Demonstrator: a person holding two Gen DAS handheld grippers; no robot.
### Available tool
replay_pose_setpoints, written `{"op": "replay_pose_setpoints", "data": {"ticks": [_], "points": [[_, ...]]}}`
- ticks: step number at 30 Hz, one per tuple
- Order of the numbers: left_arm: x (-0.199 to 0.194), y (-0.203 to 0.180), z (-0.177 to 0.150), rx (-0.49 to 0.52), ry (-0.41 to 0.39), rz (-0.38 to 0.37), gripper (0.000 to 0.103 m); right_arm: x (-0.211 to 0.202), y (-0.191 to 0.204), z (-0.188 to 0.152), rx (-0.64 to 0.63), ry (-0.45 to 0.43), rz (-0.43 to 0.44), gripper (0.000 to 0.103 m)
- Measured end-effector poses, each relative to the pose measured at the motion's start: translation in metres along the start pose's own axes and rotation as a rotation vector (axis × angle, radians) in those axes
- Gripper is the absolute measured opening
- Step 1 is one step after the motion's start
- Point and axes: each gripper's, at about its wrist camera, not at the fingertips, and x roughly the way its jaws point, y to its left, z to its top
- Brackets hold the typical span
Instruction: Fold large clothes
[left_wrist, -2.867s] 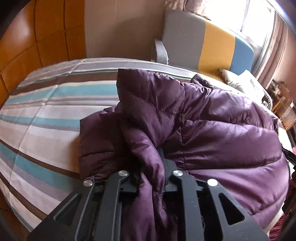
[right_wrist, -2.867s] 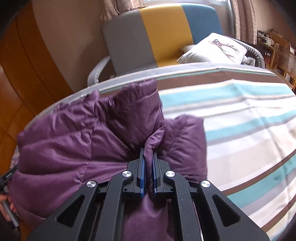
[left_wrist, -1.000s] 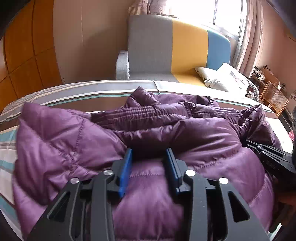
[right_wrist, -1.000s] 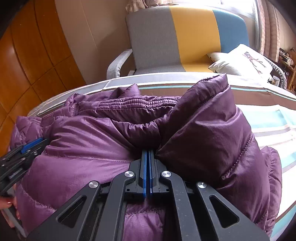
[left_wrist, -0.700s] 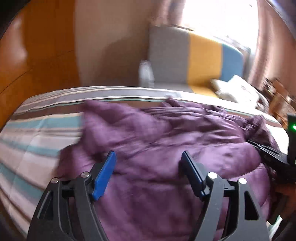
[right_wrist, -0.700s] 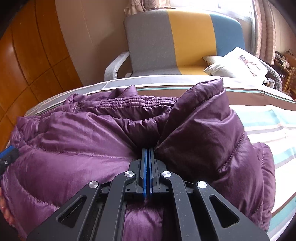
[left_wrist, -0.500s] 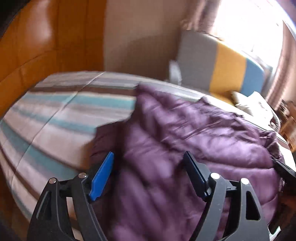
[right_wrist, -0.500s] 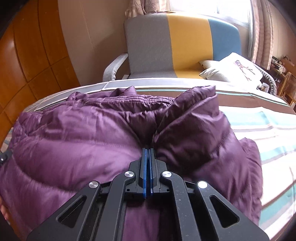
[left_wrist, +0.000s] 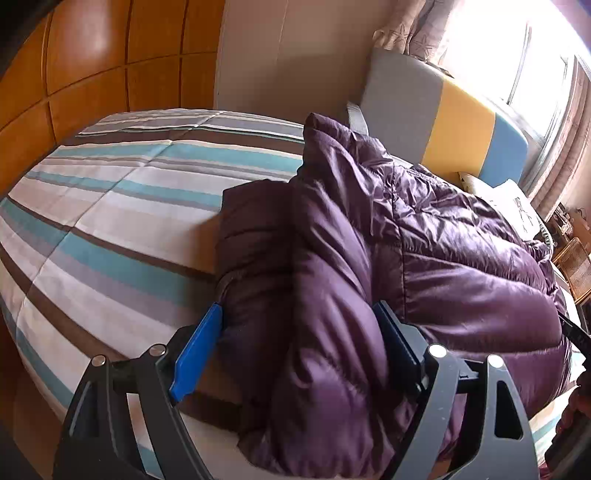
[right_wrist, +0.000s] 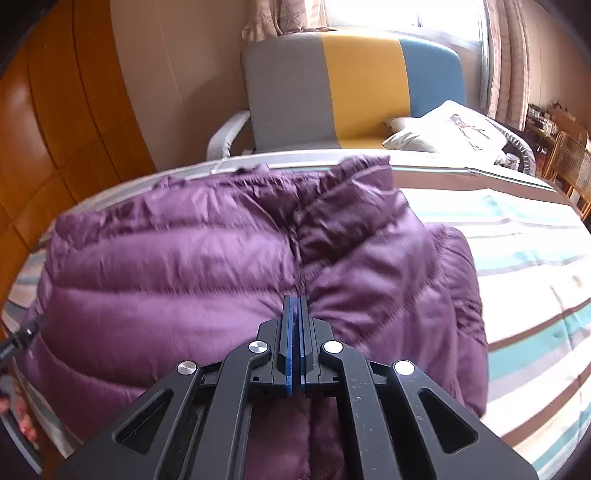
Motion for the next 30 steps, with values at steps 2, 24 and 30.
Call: {"op": "replay_pose_setpoints", "data": {"ticks": [2, 24, 30], "points": [[-0.002, 0.002, -0.004, -0.012, 0.008, -0.012, 0.083, 0.001, -0.002, -0.008, -0.014, 0.012, -0.012, 0.001], [-0.038, 0.011, -0.052, -0.286, 0.059, -0.246, 0.088, -0.068, 0.055, -0.043, -0.011, -0.067, 0.2, 0.001], [-0.036, 0.0, -0.059, -0.254, 0.03, -0.189, 0.09, -0.064, 0.069, -0.045, -0.05, -0.069, 0.186, 0.001]]}}
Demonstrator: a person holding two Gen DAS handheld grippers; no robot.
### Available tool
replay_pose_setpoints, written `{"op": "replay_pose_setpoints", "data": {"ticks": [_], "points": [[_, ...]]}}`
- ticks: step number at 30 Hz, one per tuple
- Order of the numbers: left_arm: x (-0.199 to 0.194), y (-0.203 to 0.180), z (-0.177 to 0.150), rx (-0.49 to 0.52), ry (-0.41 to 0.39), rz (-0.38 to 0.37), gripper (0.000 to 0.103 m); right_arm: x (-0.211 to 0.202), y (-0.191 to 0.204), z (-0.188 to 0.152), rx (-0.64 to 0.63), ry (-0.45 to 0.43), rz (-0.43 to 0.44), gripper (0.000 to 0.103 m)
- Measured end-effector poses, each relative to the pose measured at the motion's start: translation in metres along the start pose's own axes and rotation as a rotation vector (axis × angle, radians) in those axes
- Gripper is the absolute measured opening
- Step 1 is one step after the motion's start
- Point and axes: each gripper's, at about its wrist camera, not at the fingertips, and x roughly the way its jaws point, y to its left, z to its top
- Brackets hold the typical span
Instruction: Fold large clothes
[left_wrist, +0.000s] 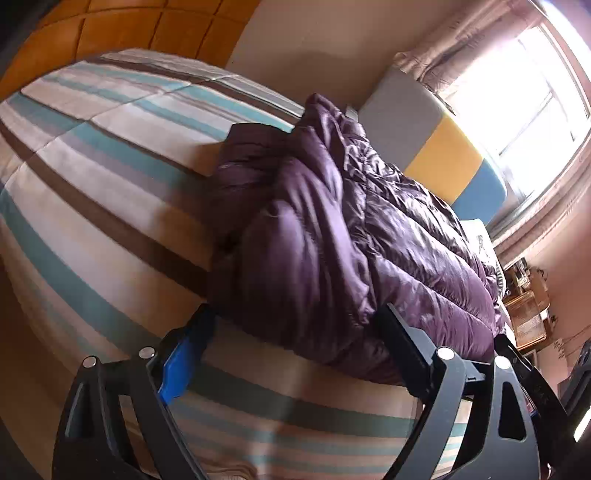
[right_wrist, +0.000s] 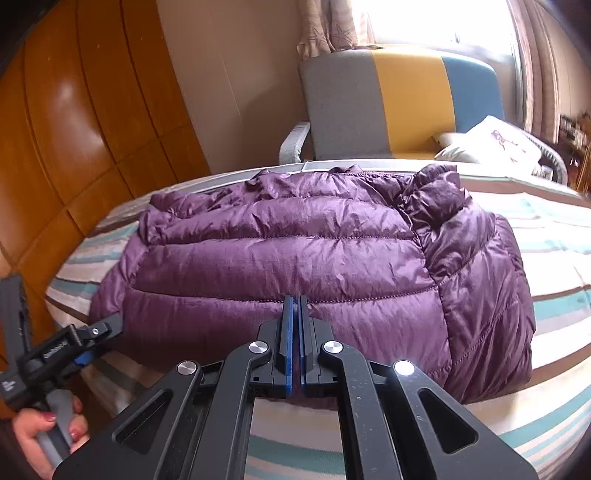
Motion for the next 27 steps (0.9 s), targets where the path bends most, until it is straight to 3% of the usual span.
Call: {"op": "replay_pose_setpoints", "data": {"ticks": [4, 9, 11, 15, 18, 20, 23, 27], "points": [[0.004, -0.005, 0.001, -0.067, -0.006, -0.075, 0.091, 0.014, 0.0, 0.004, 0.01, 0.019, -0.008, 0.001], [0.012, -0.001, 0.01, -0.138, -0.072, -0.094, 0.09, 0.039, 0.003, -0.007, -0.029, 0.095, -0.041, 0.001], [0.019, 0.0, 0.012, -0.155, -0.063, -0.087, 0.083, 0.045, 0.003, -0.013, -0.029, 0.102, -0.043, 0.001], [0.031, -0.004, 0.013, -0.162, -0.094, -0.106, 0.078, 0.047, -0.001, -0.018, 0.004, 0.102, -0.033, 0.001], [0.04, -0.005, 0.014, -0.193, -0.114, -0.144, 0.063, 0.047, 0.0, -0.019, -0.006, 0.103, -0.036, 0.001], [0.044, -0.003, 0.014, -0.221, -0.106, -0.182, 0.045, 0.047, -0.001, -0.019, -0.004, 0.104, -0.034, 0.001], [0.041, 0.003, 0.014, -0.238, -0.101, -0.232, 0.028, 0.046, 0.0, -0.02, -0.005, 0.107, -0.033, 0.001], [0.022, 0.005, 0.011, -0.218, -0.097, -0.255, 0.019, 0.04, -0.001, -0.022, 0.016, 0.14, -0.024, 0.001]]}}
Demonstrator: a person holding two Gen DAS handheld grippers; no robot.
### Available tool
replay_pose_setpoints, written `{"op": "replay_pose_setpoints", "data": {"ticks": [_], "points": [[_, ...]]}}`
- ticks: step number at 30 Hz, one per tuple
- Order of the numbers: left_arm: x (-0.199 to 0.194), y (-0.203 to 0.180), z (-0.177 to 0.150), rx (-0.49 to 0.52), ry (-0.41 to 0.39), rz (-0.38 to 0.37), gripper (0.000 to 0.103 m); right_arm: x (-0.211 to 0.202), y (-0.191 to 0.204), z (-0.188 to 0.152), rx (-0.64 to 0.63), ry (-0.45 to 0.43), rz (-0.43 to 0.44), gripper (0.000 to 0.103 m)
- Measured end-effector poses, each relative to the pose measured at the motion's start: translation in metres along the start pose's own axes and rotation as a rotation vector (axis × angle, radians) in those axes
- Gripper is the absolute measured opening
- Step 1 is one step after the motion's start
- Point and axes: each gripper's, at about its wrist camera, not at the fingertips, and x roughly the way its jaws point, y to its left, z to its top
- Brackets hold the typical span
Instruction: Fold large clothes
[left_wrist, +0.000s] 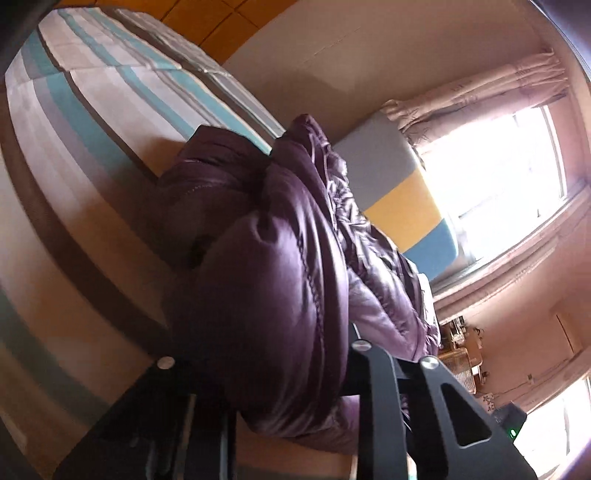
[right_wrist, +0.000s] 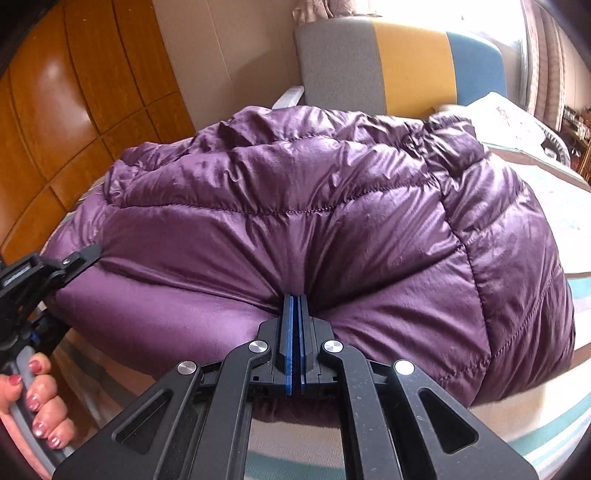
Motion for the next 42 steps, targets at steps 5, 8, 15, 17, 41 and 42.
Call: {"op": "replay_pose_setpoints", "data": {"ticks": [5, 8, 15, 17, 41, 42], "points": [[-0.03, -0.001, -0.003, 0.049, -0.004, 0.0, 0.018, -0.013, 0.003, -0.007, 0.051, 0.067, 0.05, 0.001], [-0.026, 0.01, -0.001, 0.021, 0.006, 0.021, 0.021, -0.025, 0.002, -0.006, 0.08, 0.001, 0.086, 0.001], [-0.024, 0.021, -0.001, -0.012, -0.05, 0.058, 0.049, -0.038, -0.006, 0.004, 0.113, -0.146, 0.136, 0.001], [-0.018, 0.024, 0.002, -0.023, -0.054, 0.068, 0.055, -0.031, -0.005, 0.005, 0.083, -0.126, 0.112, 0.001], [-0.037, -0.052, 0.009, 0.272, -0.226, 0.055, 0.018, -0.031, -0.016, 0.011, 0.019, -0.192, 0.113, 0.001], [-0.038, -0.052, 0.009, 0.276, -0.226, 0.058, 0.018, -0.027, -0.015, 0.018, 0.009, -0.192, 0.115, 0.001]]}}
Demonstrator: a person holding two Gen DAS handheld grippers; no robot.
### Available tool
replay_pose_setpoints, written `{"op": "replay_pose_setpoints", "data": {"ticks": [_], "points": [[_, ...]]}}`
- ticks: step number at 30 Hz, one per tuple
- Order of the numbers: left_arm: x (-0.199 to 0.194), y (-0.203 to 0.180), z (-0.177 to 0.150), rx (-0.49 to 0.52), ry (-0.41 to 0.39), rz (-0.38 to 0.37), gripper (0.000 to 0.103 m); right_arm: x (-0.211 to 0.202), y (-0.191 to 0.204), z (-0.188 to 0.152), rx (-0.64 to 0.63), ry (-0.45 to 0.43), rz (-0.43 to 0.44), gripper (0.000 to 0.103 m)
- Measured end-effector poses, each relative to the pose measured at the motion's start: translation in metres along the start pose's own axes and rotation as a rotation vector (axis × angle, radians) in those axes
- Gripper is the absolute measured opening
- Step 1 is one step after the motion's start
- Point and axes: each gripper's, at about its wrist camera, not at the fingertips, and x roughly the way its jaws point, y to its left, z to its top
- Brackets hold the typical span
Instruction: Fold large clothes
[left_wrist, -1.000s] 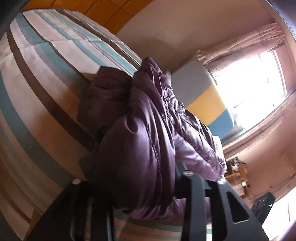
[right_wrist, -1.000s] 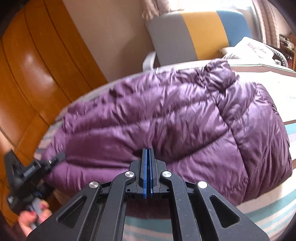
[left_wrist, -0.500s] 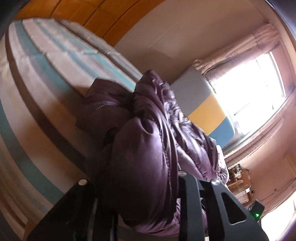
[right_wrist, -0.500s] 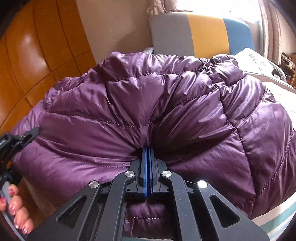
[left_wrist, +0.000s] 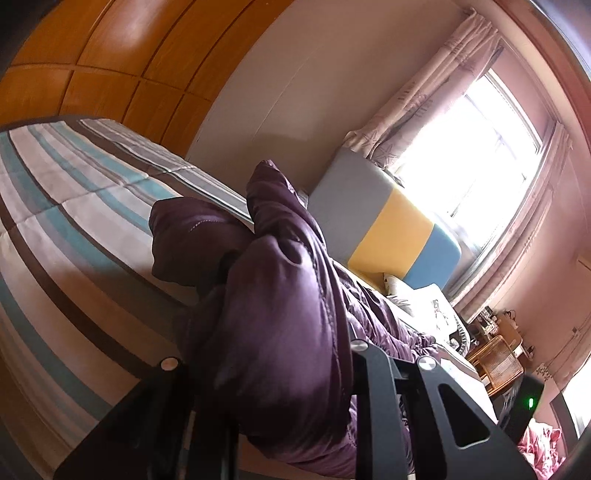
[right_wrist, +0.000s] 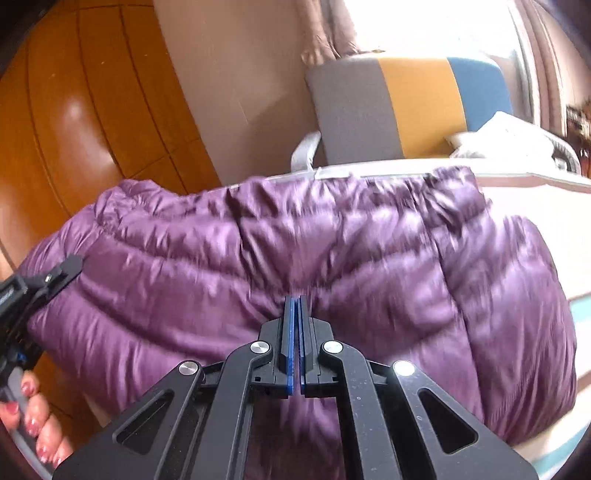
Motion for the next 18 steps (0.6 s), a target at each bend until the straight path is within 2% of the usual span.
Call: {"op": "replay_pose_setpoints", "data": {"ticks": [4, 7, 12, 14, 18], "points": [[0.003, 0.001, 0.001, 0.004, 0.017, -0.001, 0.018, 0.038, -0.002, 0.003, -0.02, 0.114, -0.038, 0.001], [0.002, -0.007, -0.002, 0.039, 0.006, 0.002, 0.018, 0.045, 0.001, 0.001, -0.045, 0.14, -0.067, 0.001], [-0.002, -0.019, 0.001, 0.065, -0.013, 0.002, 0.018, 0.008, -0.012, 0.002, 0.04, 0.072, -0.02, 0.001], [-0.004, -0.024, 0.002, 0.078, -0.02, 0.001, 0.018, -0.013, -0.019, -0.002, 0.039, 0.034, -0.056, 0.001], [-0.01, -0.048, 0.003, 0.152, -0.043, -0.005, 0.018, -0.055, -0.051, -0.01, 0.07, -0.019, -0.202, 0.001]]}}
